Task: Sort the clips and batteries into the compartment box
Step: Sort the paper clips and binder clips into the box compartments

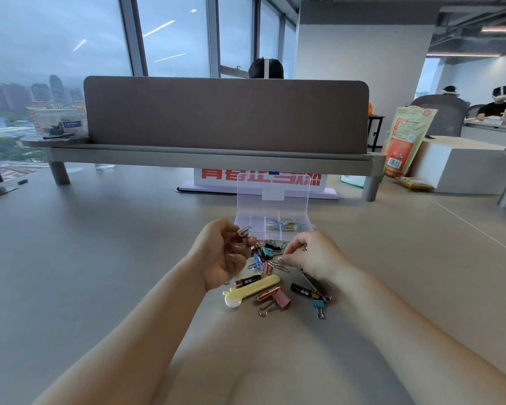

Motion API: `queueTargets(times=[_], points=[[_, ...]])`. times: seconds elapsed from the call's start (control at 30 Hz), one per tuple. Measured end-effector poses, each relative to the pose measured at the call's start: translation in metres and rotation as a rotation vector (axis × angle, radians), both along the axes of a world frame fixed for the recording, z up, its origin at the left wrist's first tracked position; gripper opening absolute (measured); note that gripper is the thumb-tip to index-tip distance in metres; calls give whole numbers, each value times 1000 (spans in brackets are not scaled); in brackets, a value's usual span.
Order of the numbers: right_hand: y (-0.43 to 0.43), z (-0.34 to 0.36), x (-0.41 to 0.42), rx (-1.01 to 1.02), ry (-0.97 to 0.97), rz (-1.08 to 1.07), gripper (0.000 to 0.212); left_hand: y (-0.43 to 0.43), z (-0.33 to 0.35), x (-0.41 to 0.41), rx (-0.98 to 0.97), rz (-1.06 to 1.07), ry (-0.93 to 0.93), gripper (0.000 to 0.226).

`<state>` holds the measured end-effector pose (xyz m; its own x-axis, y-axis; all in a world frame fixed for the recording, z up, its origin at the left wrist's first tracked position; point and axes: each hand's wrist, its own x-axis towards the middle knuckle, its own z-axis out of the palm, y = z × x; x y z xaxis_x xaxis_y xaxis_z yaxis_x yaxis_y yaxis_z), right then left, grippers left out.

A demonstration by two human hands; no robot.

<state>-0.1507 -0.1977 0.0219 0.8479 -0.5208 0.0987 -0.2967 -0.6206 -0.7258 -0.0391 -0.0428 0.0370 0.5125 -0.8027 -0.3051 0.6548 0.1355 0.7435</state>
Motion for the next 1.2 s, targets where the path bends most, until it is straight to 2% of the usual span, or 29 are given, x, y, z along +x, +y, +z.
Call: queueTargets(times=[0.07,0.17,0.27,0.33,0.4,0.47,0.53,0.63,0.73,0.9,0.97,1.1,1.2], points=[[2,-5,3,-173,96,-26,31,0,-2,1,-4,4,-23,22],[7,-9,8,-278,183,-68,53,-2,-4,3,16,27,-83,31],[13,-9,11,-345,215,-69,53,-3,-5,3,61,74,-160,26],[17,-9,13,-352,204,-62,51,-2,-4,2,230,108,-404,21],[17,-9,14,-319,175,-49,46,-2,-6,0,486,123,-791,26],[16,-9,15,-295,155,-40,33,-2,-10,1,656,143,-1124,25],[13,-11,16,-270,135,-36,19,-2,-13,1,767,137,-1345,20],[13,-11,15,-251,110,-41,6,-3,-13,-4,944,87,-1523,25],[14,-12,14,-269,111,-52,10,-4,-13,-7,1067,104,-1599,35],[12,-9,8,-255,123,-81,30,-7,-10,-9,1158,114,-1636,39],[10,-7,6,-261,150,-71,28,-8,-12,-7,1167,84,-1626,42],[10,-6,7,-255,151,-67,12,-10,-15,-5,1128,80,-1623,32],[13,-5,6,-282,163,-69,9,-12,-18,-4,1103,94,-1609,28]])
